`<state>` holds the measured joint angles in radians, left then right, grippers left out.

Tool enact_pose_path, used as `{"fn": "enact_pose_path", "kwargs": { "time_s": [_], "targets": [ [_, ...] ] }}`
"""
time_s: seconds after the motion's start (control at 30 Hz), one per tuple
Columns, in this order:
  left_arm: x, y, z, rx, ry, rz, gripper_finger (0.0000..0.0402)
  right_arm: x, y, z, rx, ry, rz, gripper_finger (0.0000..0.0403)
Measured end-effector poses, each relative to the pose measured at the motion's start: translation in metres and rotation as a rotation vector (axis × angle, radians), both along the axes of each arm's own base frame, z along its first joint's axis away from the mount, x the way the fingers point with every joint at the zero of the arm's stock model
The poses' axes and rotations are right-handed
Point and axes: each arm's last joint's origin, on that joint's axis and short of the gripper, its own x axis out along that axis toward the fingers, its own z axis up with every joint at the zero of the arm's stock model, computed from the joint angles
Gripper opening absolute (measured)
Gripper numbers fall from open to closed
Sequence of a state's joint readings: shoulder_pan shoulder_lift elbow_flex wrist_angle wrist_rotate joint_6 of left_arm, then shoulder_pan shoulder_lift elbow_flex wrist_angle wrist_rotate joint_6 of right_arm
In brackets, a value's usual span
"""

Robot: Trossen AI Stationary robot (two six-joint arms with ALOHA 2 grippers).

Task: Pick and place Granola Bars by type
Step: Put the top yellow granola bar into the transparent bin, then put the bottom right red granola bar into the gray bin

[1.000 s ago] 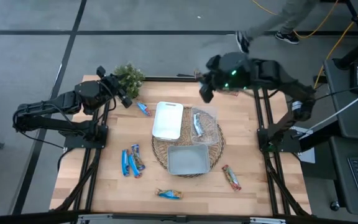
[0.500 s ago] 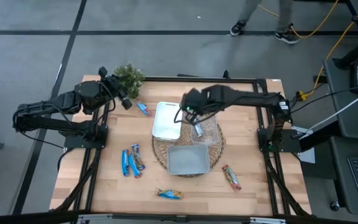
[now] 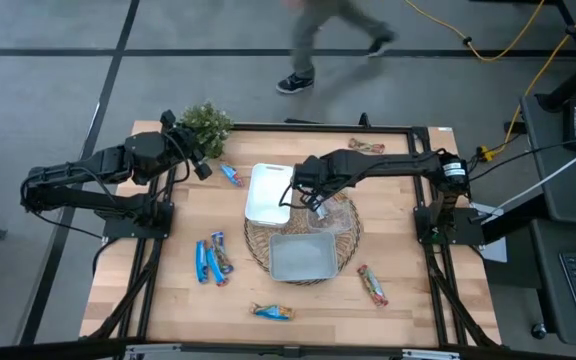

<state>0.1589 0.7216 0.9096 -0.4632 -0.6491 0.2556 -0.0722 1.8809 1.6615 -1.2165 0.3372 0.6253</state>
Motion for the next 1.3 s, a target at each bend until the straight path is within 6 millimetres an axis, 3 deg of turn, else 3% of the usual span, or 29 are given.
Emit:
{"fn": "enact_pose_path", "kwargs": {
  "time_s": [0.3,0.43,0.53,0.73,0.93,1.1,1.3],
  "targets": [
    [-0.001,0.000,-0.002,-0.027,-0.006,0.008,0.0107,-0.002,-0.006,0.005,0.058,-0.009,-0.067,0.0140],
    [-0.001,0.000,-0.002,-0.027,0.002,0.008,0.0109,-0.009,0.006,0.024,0.119,0.036,-0.132,0.0190],
    [-0.001,0.000,-0.003,-0.028,0.010,0.008,0.0109,-0.018,0.034,0.046,0.108,0.069,-0.175,0.0209],
    [-0.001,0.000,-0.004,-0.030,0.017,0.009,0.0108,-0.029,0.096,0.089,0.228,-0.116,-0.211,0.0209],
    [-0.001,-0.001,-0.004,-0.034,0.018,-0.008,0.0111,-0.052,0.155,0.112,0.350,-0.157,-0.046,0.0194],
    [-0.001,-0.001,-0.004,-0.034,0.018,-0.010,0.0111,-0.077,0.201,0.114,0.422,-0.130,-0.018,0.0187],
    [-0.001,-0.001,-0.004,-0.034,0.017,-0.009,0.0112,-0.102,0.239,0.091,0.380,-0.117,-0.245,0.0186]
  ]
}}
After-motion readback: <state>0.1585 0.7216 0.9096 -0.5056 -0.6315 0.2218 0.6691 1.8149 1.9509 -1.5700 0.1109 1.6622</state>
